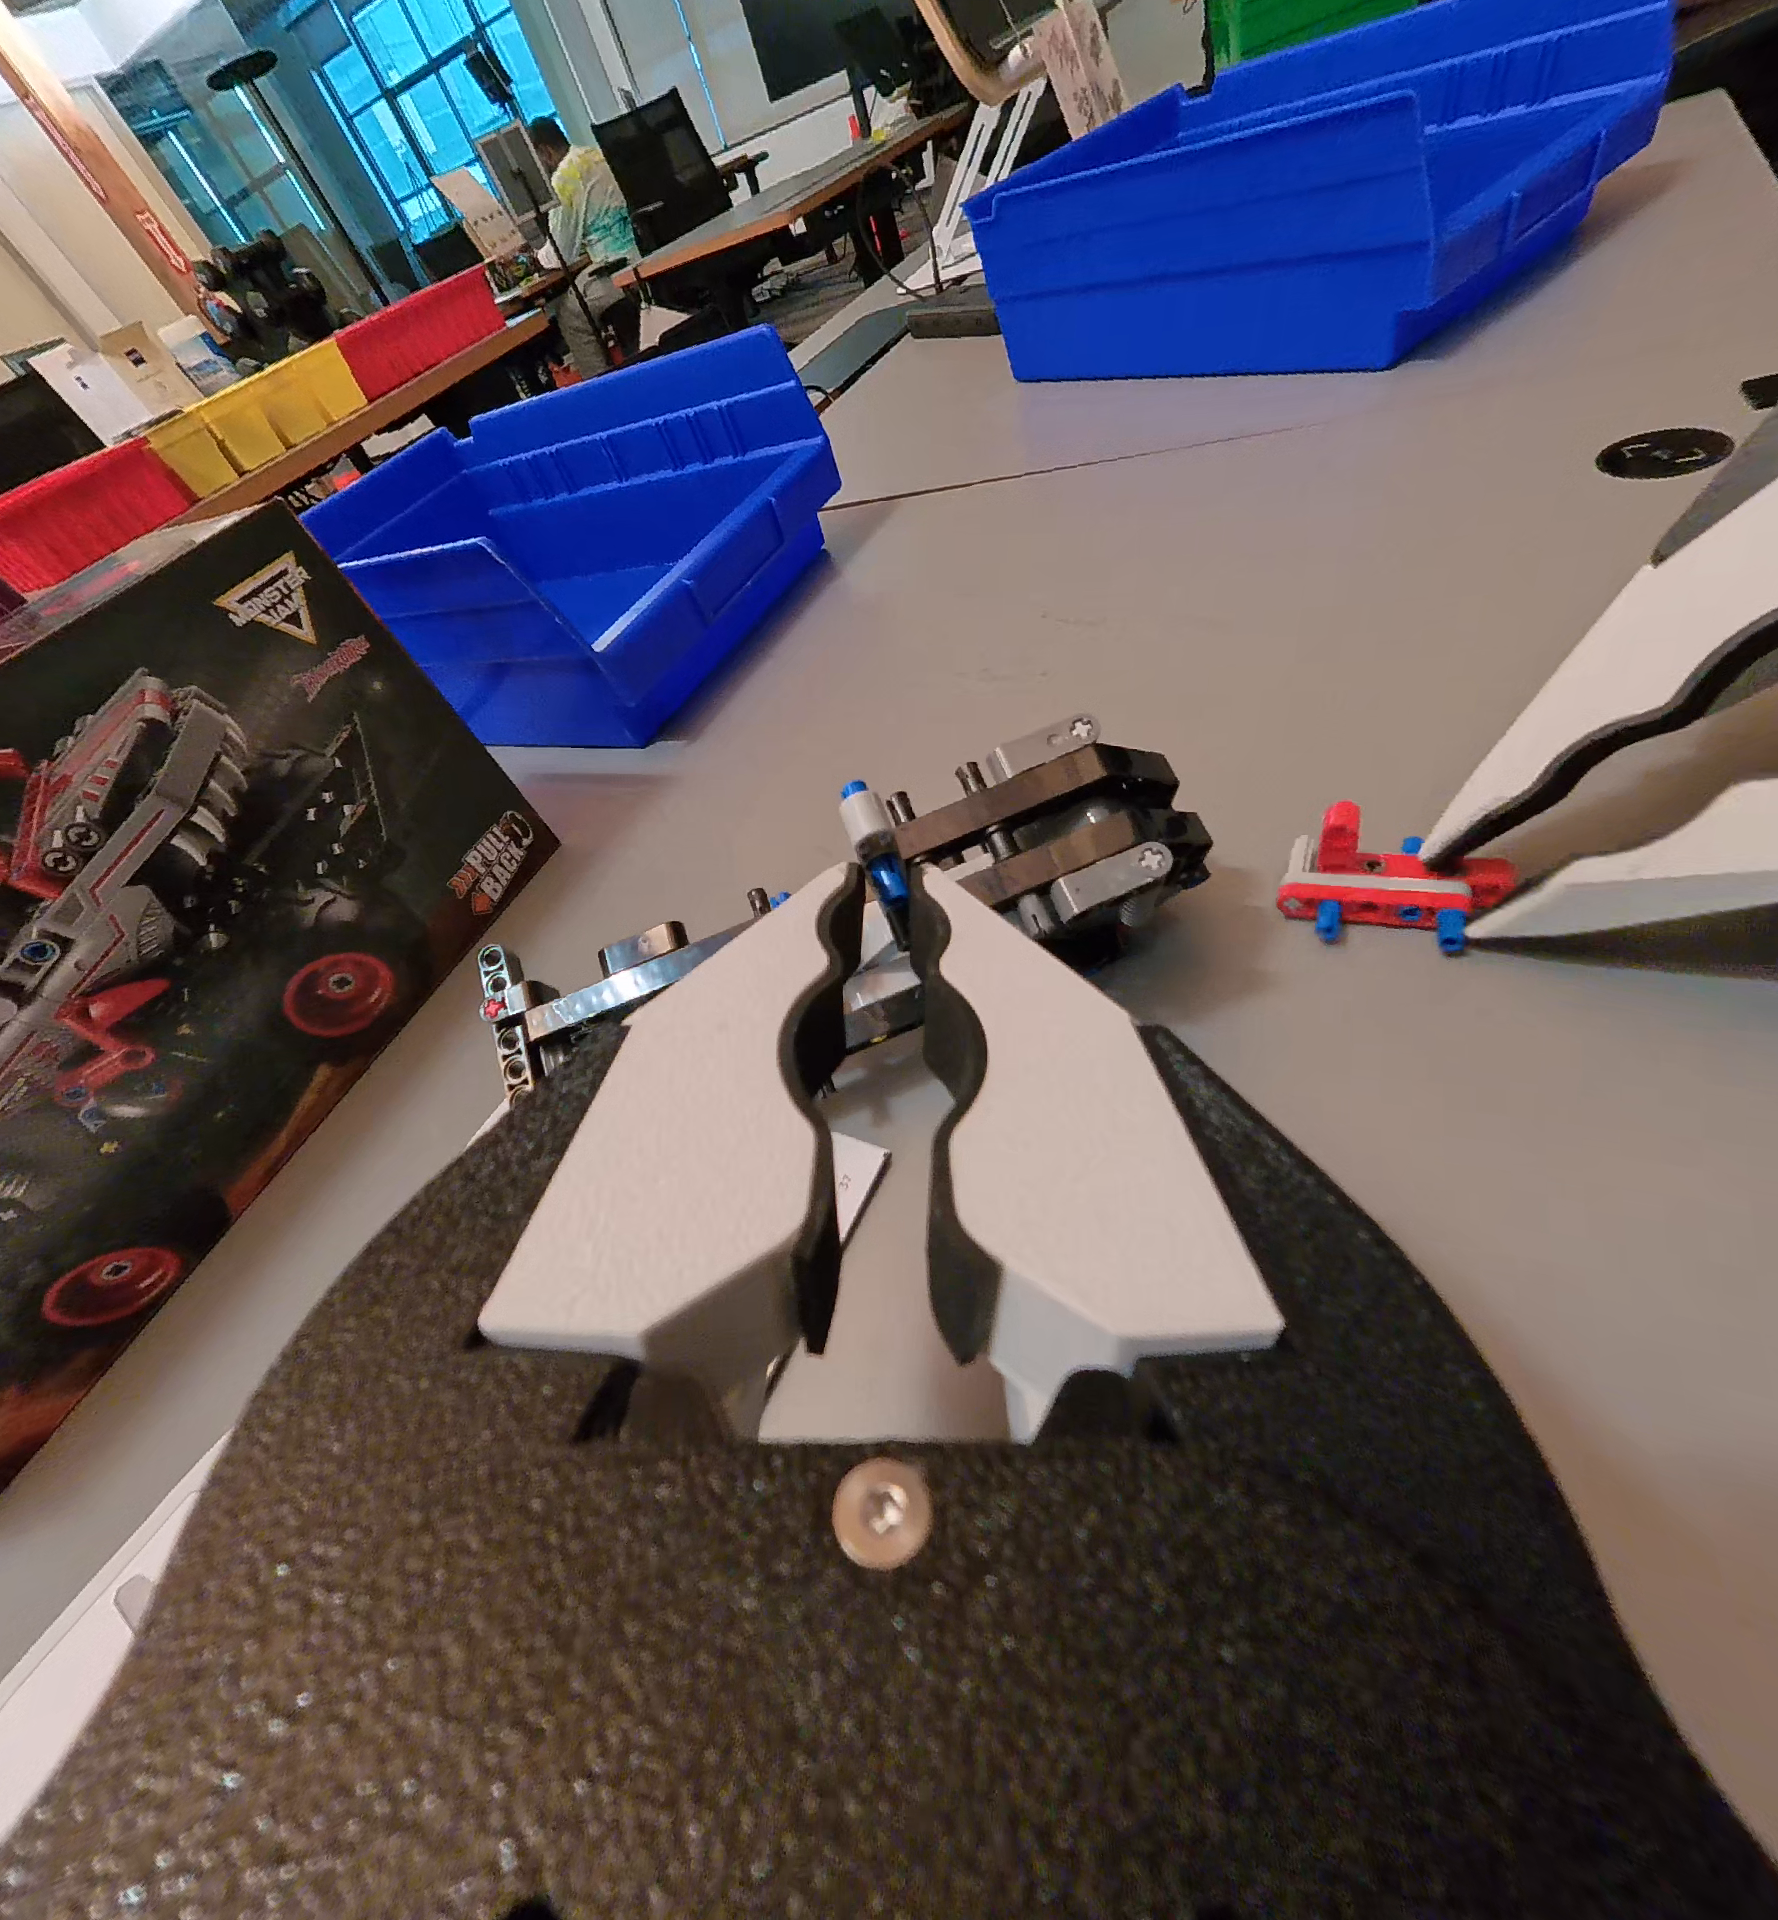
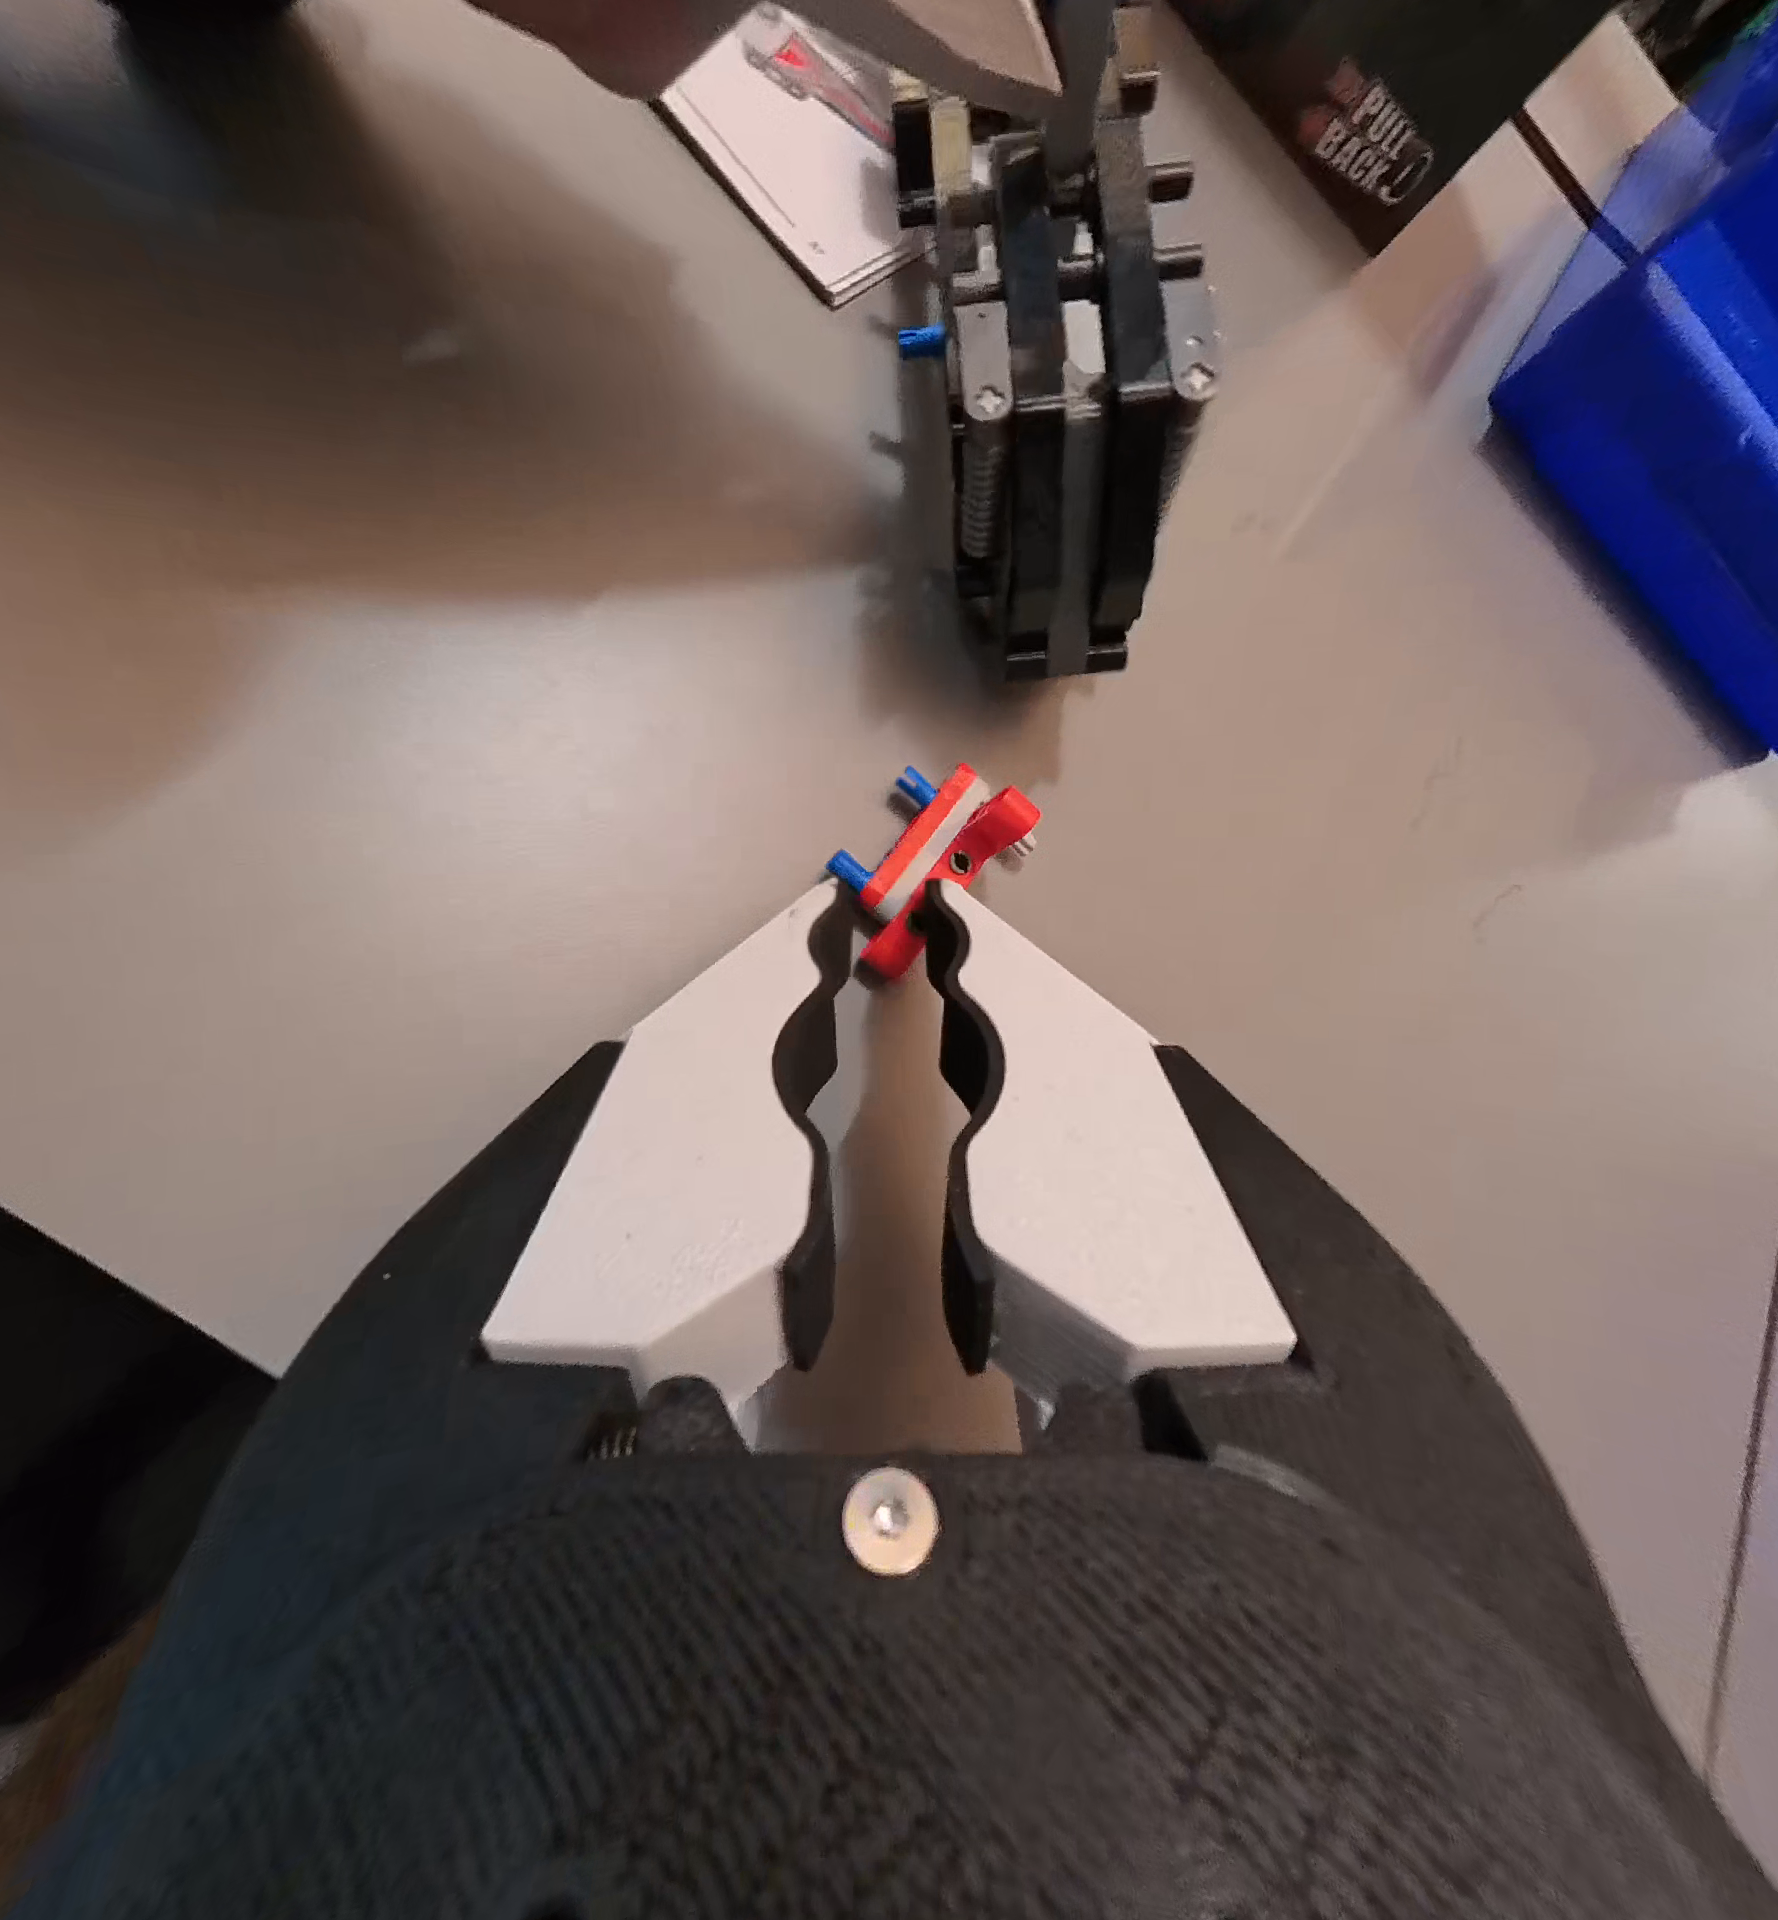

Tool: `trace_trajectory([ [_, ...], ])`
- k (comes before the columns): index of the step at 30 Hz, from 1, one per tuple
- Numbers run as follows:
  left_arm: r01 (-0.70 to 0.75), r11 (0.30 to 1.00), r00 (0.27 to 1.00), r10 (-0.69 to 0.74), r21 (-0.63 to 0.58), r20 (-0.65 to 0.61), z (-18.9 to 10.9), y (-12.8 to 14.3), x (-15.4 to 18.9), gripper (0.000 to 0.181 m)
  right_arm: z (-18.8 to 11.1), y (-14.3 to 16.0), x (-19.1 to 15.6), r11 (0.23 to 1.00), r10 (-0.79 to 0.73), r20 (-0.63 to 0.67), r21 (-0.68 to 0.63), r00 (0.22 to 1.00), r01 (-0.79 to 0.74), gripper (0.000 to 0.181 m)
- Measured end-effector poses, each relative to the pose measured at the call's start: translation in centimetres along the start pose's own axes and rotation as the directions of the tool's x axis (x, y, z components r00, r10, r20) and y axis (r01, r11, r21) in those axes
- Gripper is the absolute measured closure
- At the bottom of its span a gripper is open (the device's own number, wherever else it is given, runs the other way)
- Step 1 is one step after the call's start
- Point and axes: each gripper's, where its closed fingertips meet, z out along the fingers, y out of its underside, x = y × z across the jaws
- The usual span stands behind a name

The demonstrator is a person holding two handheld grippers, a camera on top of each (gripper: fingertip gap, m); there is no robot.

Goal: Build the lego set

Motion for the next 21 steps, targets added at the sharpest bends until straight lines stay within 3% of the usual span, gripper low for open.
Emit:
trace_trajectory([
  [4,0.001,1.0,1.0,-0.001,0.0,0.0,0.0,0.0,0.0,0.176,-0.2,0.0,0.3,0.978,0.197,0.035,0.057,0.98,-0.199,0.174],
  [7,0.0,1.0,1.0,0.0,0.0,0.0,0.0,0.0,0.0,0.176,-0.5,-0.1,0.5,0.873,0.463,0.149,0.092,0.874,-0.479,0.177],
  [10,-0.001,1.0,1.0,0.001,0.0,0.0,0.0,0.0,0.0,0.176,-0.7,0.2,0.7,0.798,0.568,0.201,0.1,0.798,-0.594,0.181],
  [12,-0.001,1.0,1.0,0.001,0.0,0.001,0.0,0.0,0.0,0.176,-0.9,0.0,0.5,0.84,0.501,0.197,0.121,0.843,-0.528,0.175],
  [14,-0.001,1.0,1.0,0.001,0.0,0.001,0.0,0.0,0.0,0.176,-1.3,-0.4,0.9,0.917,0.361,0.084,0.148,0.929,-0.37,0.149],
  [18,-0.001,1.0,1.0,0.001,-0.001,0.001,0.0,0.0,0.0,0.176,-1.6,-2.0,0.5,0.992,0.054,-0.101,0.123,0.993,-0.041,0.161],
  [21,-0.002,1.0,1.0,0.002,-0.001,0.002,0.0,0.0,0.0,0.176,-1.2,-1.7,2.6,0.997,0.056,-0.233,0.067,0.971,-0.041,0.157],
])
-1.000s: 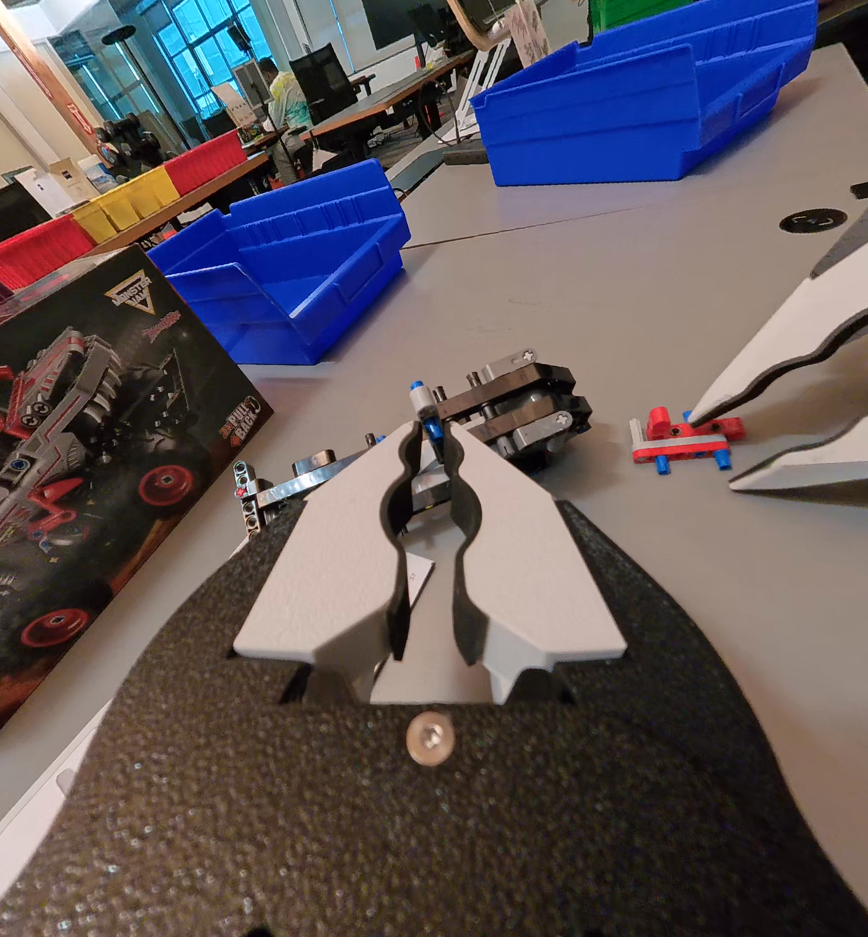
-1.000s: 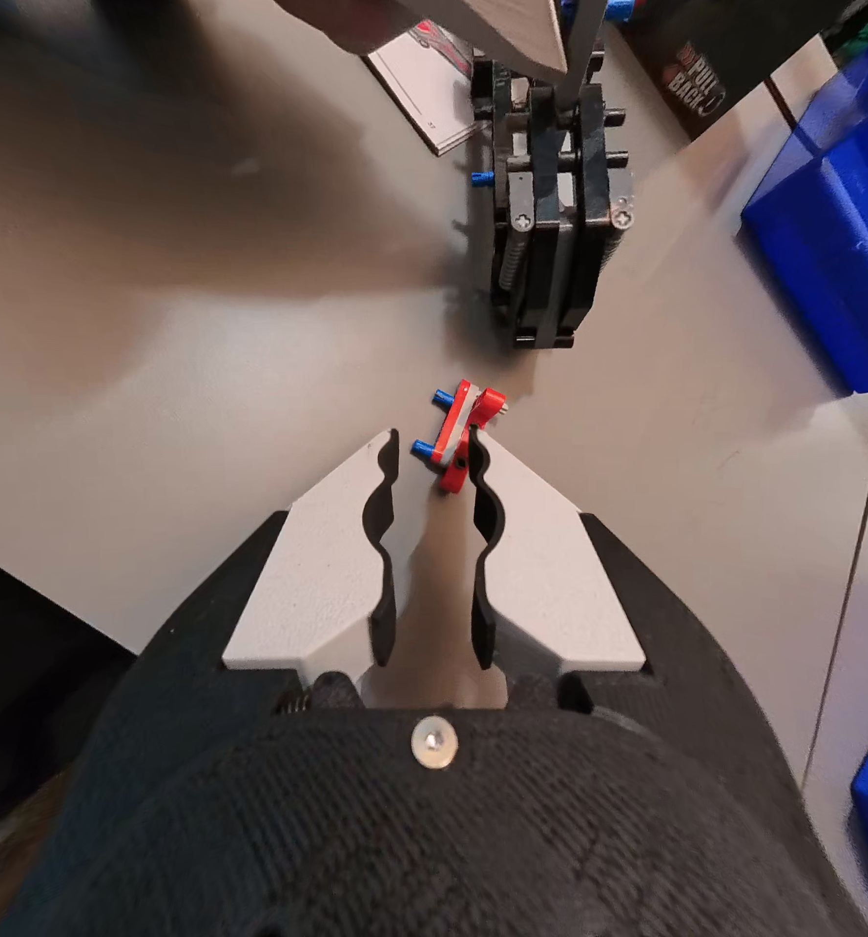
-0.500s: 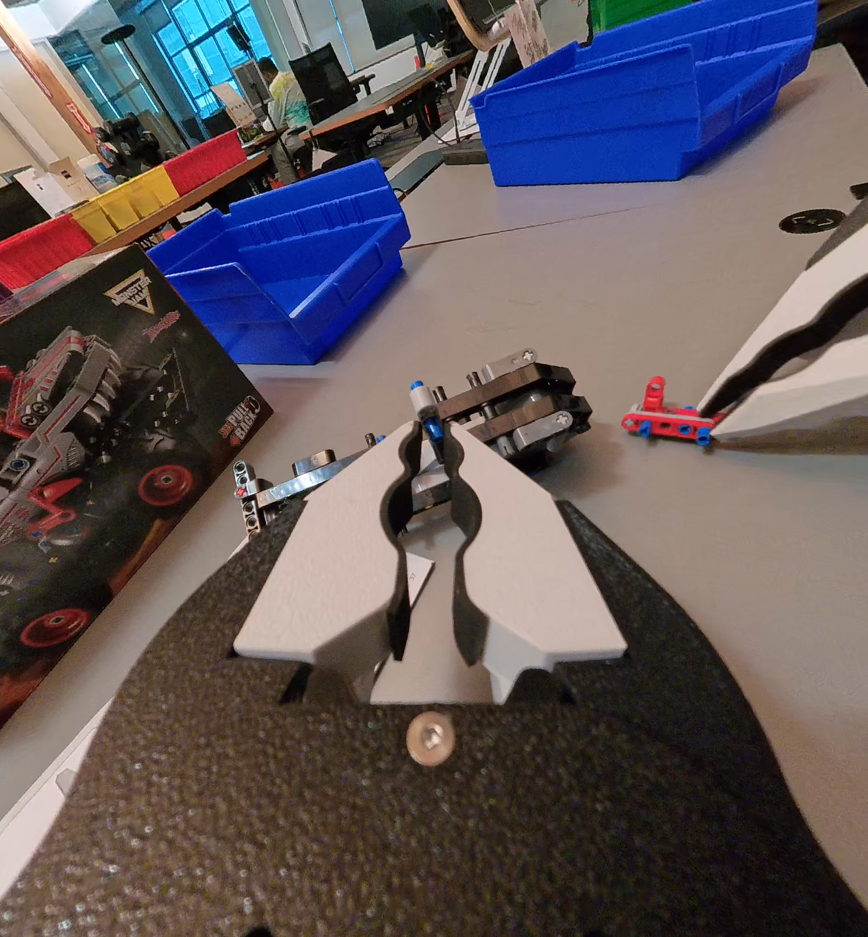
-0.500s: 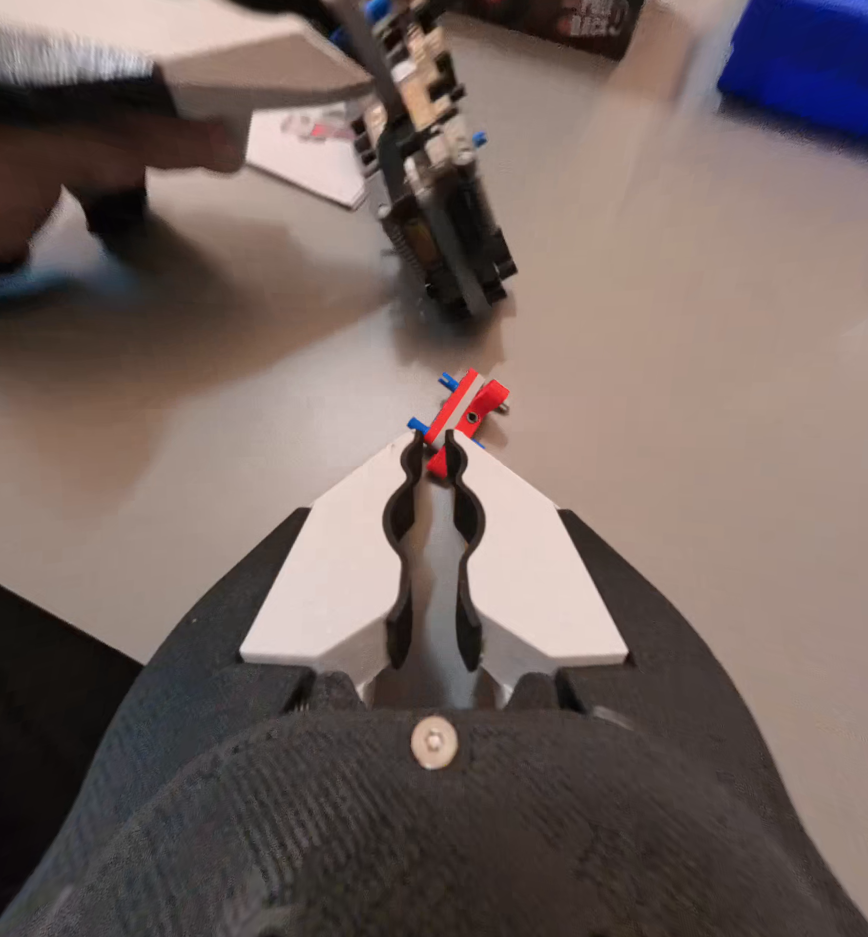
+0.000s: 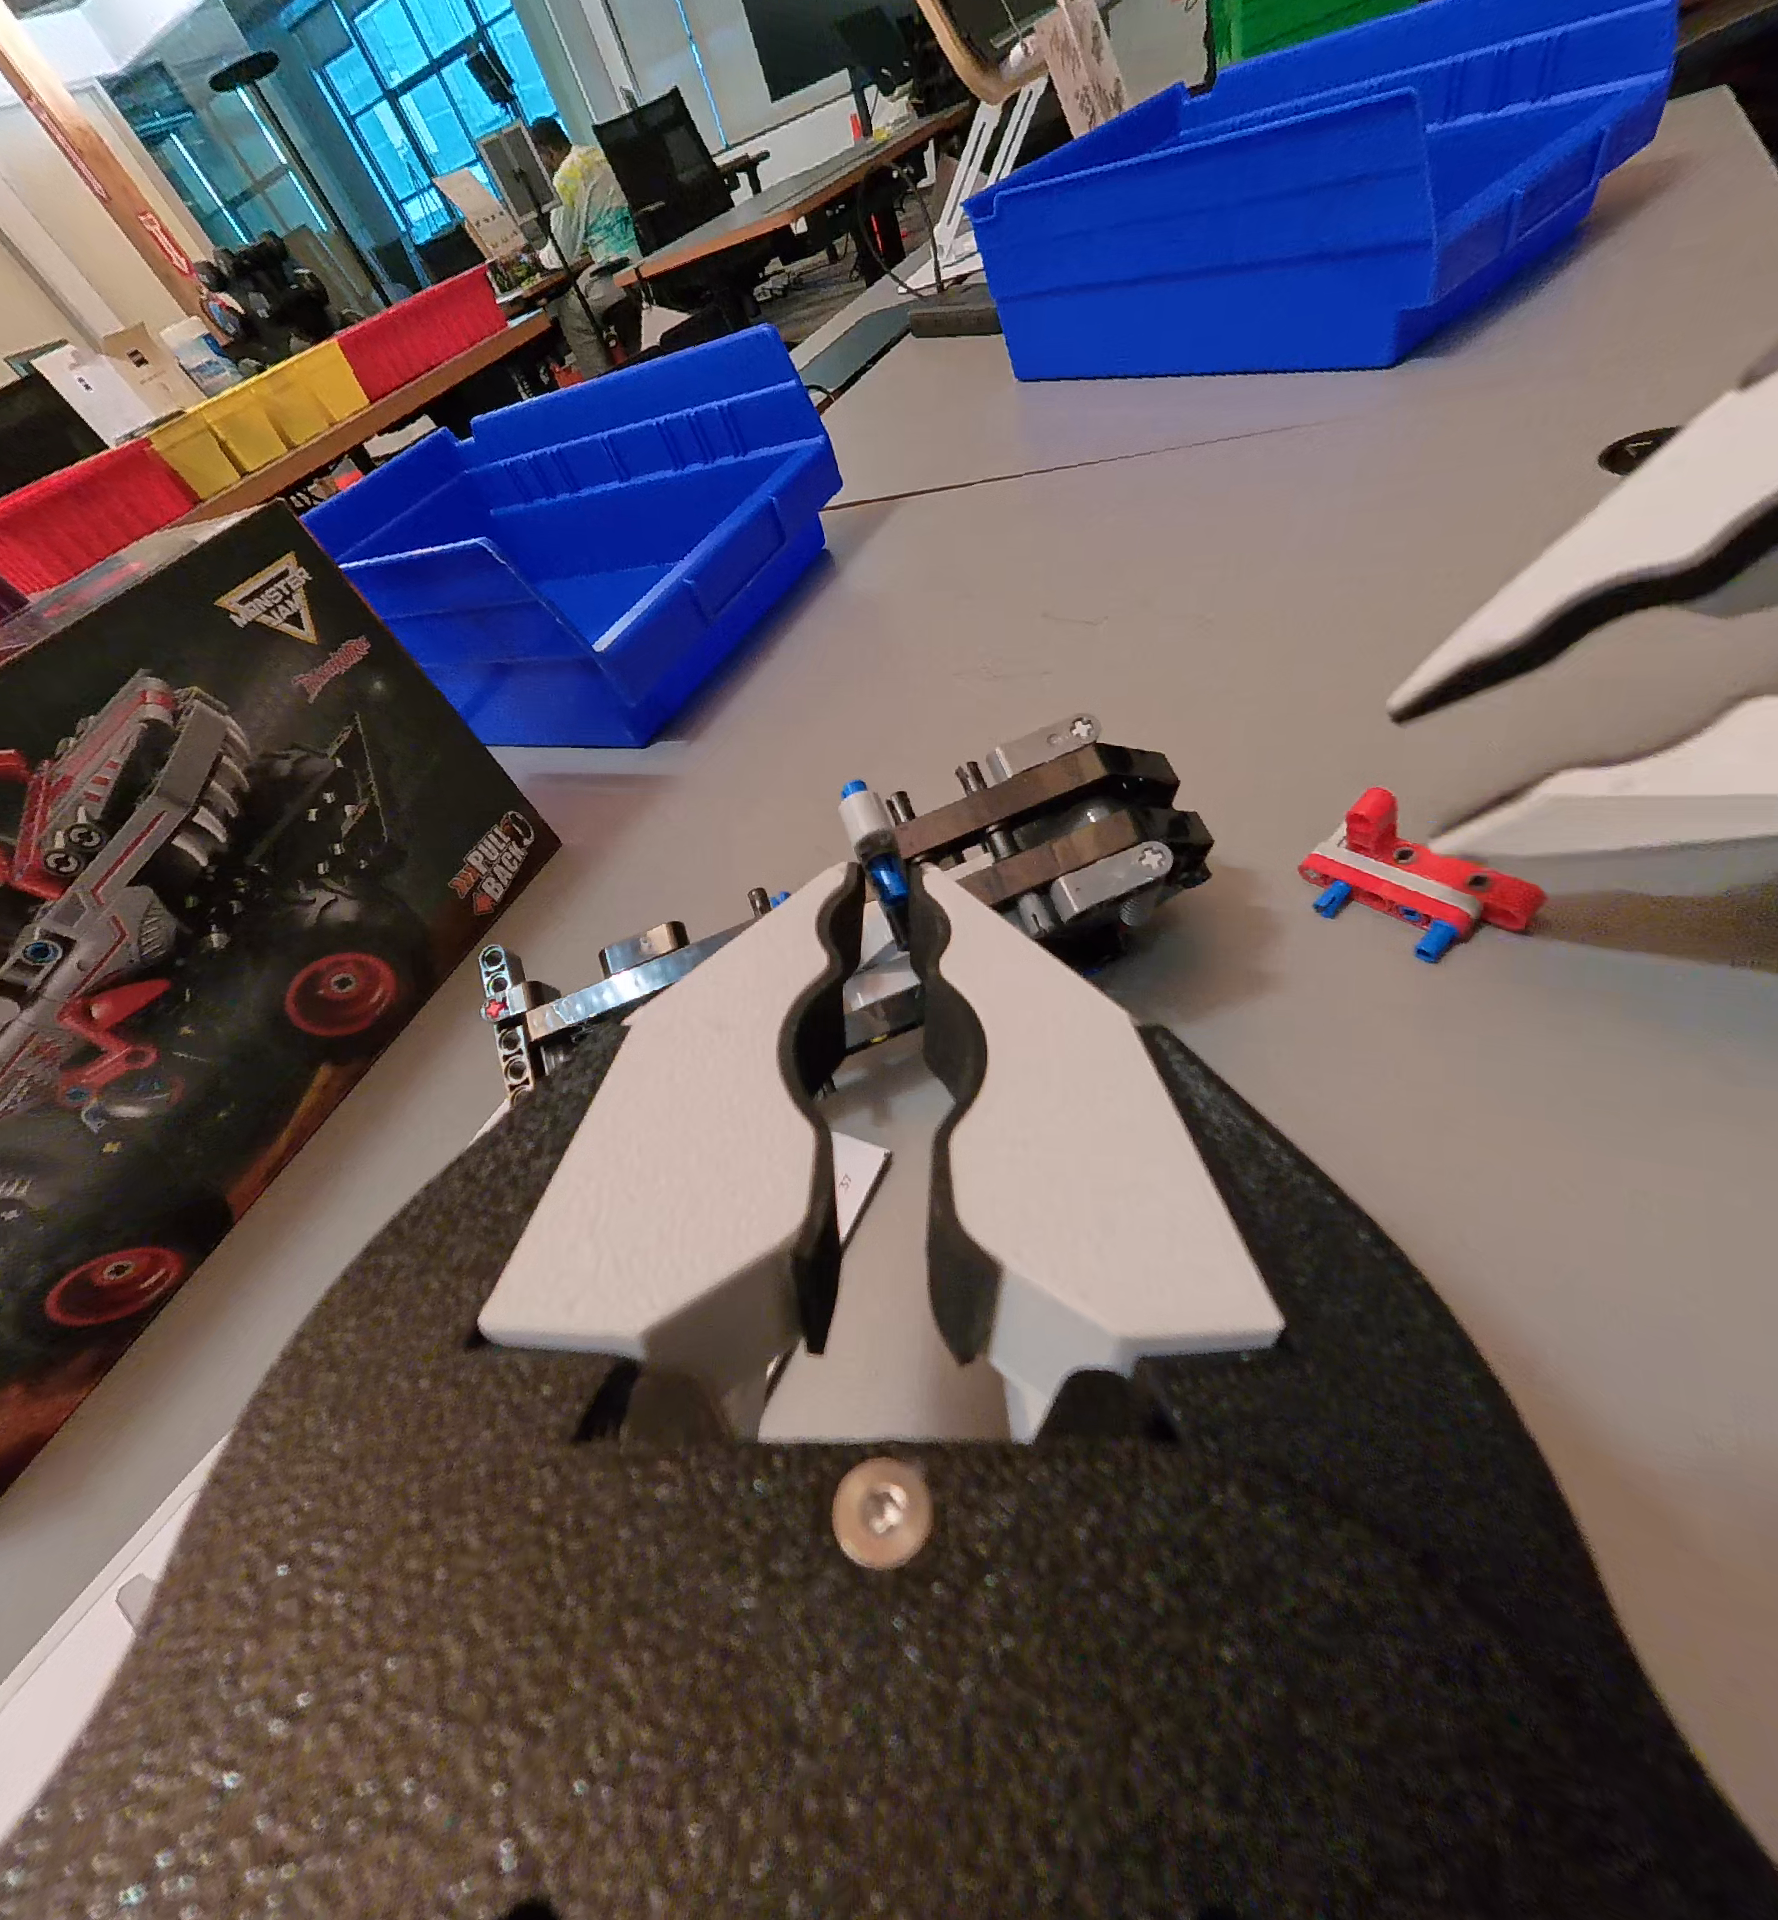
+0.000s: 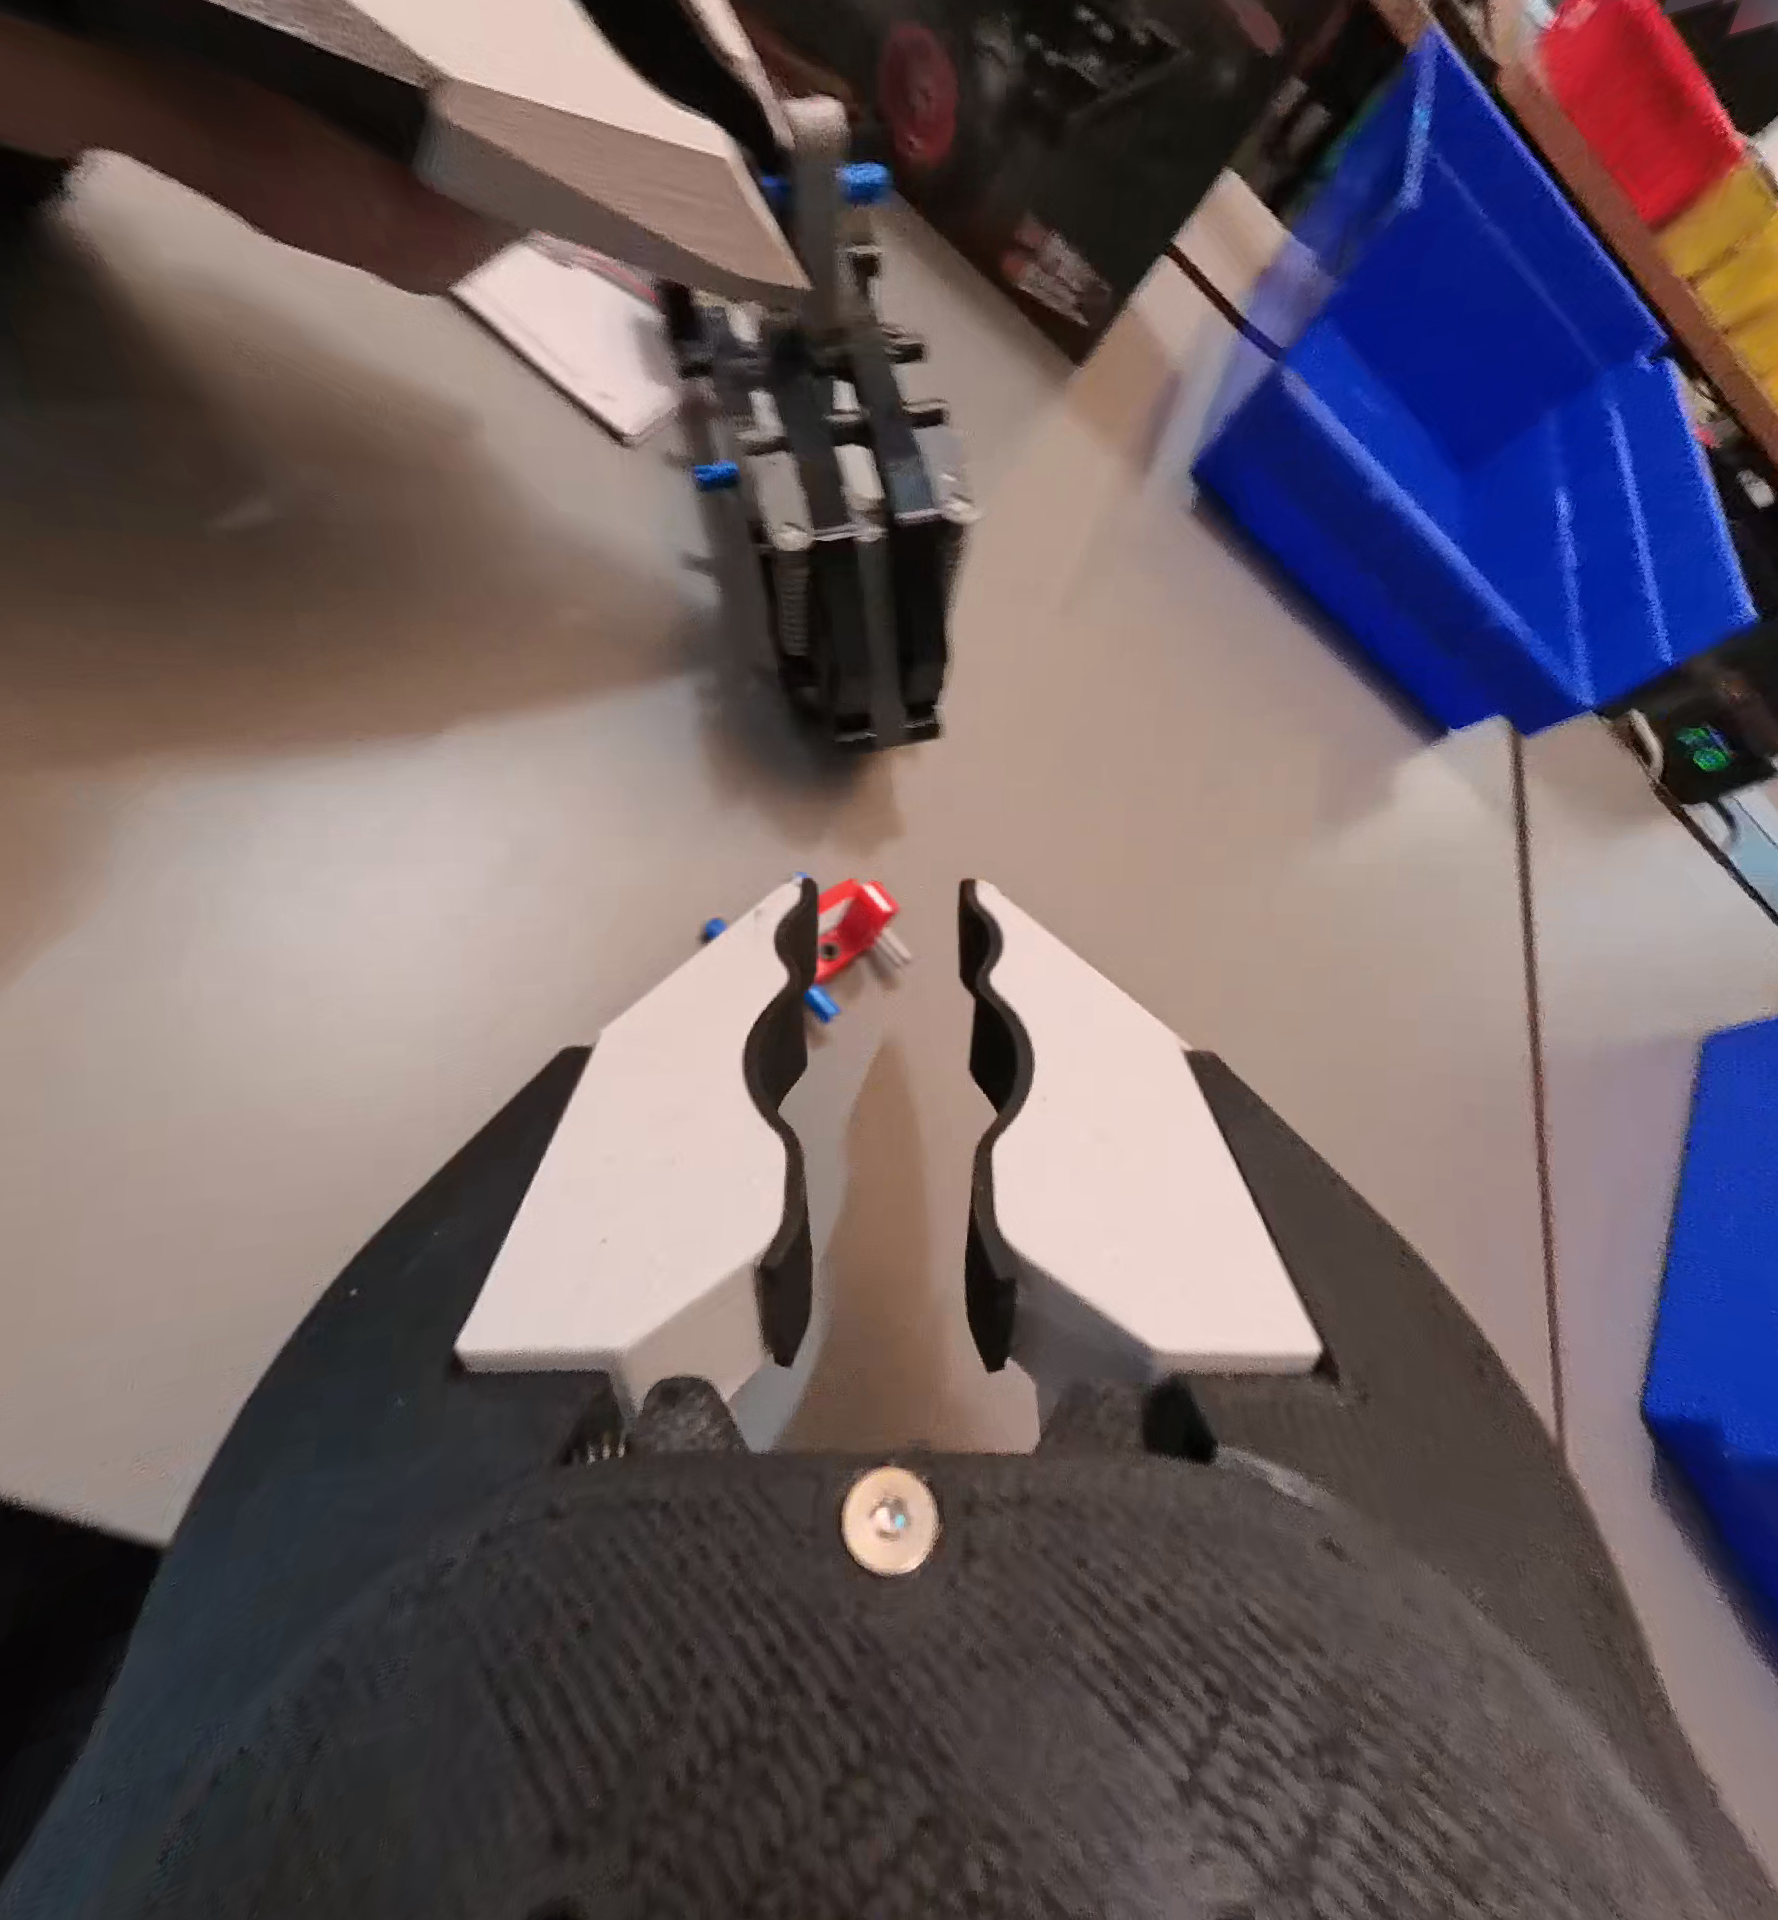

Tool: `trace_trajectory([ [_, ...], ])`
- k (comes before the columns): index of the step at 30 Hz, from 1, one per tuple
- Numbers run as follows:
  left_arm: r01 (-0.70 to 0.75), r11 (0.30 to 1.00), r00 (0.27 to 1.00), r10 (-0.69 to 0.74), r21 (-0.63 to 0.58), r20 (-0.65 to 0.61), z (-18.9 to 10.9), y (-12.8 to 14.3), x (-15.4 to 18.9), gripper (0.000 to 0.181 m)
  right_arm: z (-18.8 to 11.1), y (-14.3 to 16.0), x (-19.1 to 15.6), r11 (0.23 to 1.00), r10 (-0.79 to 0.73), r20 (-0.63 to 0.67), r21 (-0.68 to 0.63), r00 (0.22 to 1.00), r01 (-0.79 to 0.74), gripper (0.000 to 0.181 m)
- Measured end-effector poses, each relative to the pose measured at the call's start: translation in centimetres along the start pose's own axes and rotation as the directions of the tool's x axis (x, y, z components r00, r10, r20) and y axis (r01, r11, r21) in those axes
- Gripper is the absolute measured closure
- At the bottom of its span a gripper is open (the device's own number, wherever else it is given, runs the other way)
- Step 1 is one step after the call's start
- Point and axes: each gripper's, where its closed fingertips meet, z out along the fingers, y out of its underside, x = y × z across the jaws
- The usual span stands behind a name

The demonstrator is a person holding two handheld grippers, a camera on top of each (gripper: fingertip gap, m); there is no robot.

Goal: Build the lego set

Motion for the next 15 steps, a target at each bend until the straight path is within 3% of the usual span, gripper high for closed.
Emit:
trace_trajectory([
  [1,0.0,1.0,1.0,0.0,0.0,0.0,0.0,0.0,0.0,0.176,0.2,-0.1,0.4,1.0,0.026,-0.006,0.002,1.0,-0.026,0.157],
  [4,-0.003,1.0,1.0,0.003,0.001,0.0,0.0,0.0,0.0,0.176,0.4,-0.6,-0.9,0.997,0.069,0.136,0.012,0.988,-0.072,0.167],
  [8,0.001,1.0,1.0,-0.001,0.001,-0.002,0.0,0.0,0.0,0.176,0.9,0.7,-0.9,0.993,-0.094,0.23,-0.043,0.969,0.107,0.166],
  [11,0.0,1.0,1.0,0.0,0.001,-0.002,0.0,0.0,0.0,0.176,1.2,0.2,-0.8,0.992,-0.114,0.308,-0.012,0.944,0.123,0.168],
  [15,-0.001,1.0,1.0,0.001,0.001,-0.002,0.0,0.0,0.0,0.176,1.6,1.1,-1.0,0.975,-0.164,0.443,-0.065,0.881,0.214,0.171],
])
